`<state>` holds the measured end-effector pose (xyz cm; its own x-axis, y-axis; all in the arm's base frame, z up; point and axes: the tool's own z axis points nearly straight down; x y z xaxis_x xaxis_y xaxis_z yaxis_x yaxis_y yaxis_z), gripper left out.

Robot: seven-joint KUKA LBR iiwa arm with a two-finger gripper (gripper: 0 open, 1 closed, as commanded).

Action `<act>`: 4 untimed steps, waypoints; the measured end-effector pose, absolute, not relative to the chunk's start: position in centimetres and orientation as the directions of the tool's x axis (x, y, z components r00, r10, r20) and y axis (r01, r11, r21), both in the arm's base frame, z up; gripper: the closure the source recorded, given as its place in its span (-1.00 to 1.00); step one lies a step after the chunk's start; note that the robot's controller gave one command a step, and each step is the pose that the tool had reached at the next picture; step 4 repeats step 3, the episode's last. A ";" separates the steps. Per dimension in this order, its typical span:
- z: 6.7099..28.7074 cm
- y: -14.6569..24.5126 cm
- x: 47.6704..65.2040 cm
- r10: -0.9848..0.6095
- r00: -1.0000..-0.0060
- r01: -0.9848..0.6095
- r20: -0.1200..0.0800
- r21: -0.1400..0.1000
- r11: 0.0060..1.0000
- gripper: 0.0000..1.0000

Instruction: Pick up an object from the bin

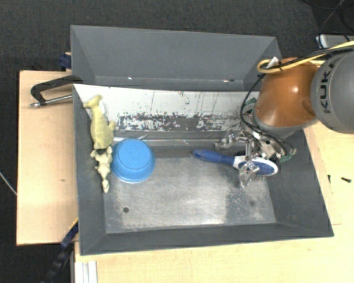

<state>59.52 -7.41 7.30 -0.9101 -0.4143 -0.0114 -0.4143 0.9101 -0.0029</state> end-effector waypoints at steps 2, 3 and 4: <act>7.3 -12.3 56.6 -0.618 -0.786 -0.618 -0.015 0.002 0.786 1.00; 20.6 -11.8 56.6 -0.619 -0.786 -0.618 -0.010 -0.009 0.786 1.00; 20.6 -11.8 56.6 -0.619 -0.786 -0.618 -0.010 -0.009 0.786 1.00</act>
Offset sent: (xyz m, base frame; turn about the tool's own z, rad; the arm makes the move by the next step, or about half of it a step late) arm -0.0333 -0.0554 -0.0030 -0.2432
